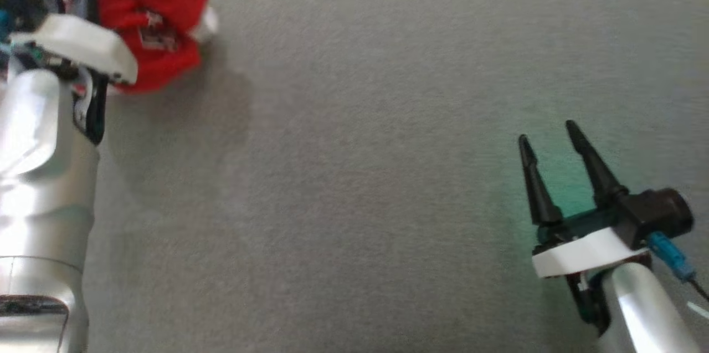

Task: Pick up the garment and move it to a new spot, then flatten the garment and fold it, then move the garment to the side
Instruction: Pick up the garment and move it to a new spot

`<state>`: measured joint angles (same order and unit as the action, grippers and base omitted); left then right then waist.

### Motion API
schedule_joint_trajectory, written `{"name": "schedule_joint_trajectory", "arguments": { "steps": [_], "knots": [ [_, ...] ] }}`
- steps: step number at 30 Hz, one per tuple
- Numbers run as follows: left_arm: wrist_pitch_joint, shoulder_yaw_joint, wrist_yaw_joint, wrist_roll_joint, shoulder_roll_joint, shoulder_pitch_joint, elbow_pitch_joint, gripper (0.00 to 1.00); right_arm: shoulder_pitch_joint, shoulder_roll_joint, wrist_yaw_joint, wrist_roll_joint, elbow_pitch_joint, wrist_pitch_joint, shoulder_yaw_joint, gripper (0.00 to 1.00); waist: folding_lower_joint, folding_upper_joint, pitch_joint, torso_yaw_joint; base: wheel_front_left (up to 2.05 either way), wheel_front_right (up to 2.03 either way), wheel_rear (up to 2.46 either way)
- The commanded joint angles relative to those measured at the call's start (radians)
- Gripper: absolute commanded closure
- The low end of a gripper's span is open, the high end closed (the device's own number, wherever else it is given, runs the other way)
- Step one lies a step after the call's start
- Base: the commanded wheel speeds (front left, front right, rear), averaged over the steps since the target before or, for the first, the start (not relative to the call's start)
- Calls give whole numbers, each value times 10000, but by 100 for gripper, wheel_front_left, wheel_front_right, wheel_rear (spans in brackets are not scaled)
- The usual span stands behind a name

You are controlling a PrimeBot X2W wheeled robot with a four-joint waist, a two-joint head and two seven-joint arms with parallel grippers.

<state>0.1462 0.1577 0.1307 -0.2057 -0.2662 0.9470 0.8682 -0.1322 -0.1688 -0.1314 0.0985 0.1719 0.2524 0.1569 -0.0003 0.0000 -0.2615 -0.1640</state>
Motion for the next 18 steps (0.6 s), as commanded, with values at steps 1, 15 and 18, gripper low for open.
{"name": "schedule_joint_trajectory", "arguments": {
  "steps": [1,15,18],
  "knots": [
    [-15,56,-6,-106,-485,428,-648,100,30,76,7,86,-244,93,236,0,3,0,819,871,0,0,0],
    [-2376,2135,-1,-1988,-1300,-221,-6191,100,131,1004,7,420,-383,93,696,0,3,0,1248,4221,0,0,0],
    [-2403,2382,-1,-2349,-1082,-796,-6517,100,-76,1091,7,475,-432,93,861,0,3,0,889,4784,0,0,0]
  ]
}}
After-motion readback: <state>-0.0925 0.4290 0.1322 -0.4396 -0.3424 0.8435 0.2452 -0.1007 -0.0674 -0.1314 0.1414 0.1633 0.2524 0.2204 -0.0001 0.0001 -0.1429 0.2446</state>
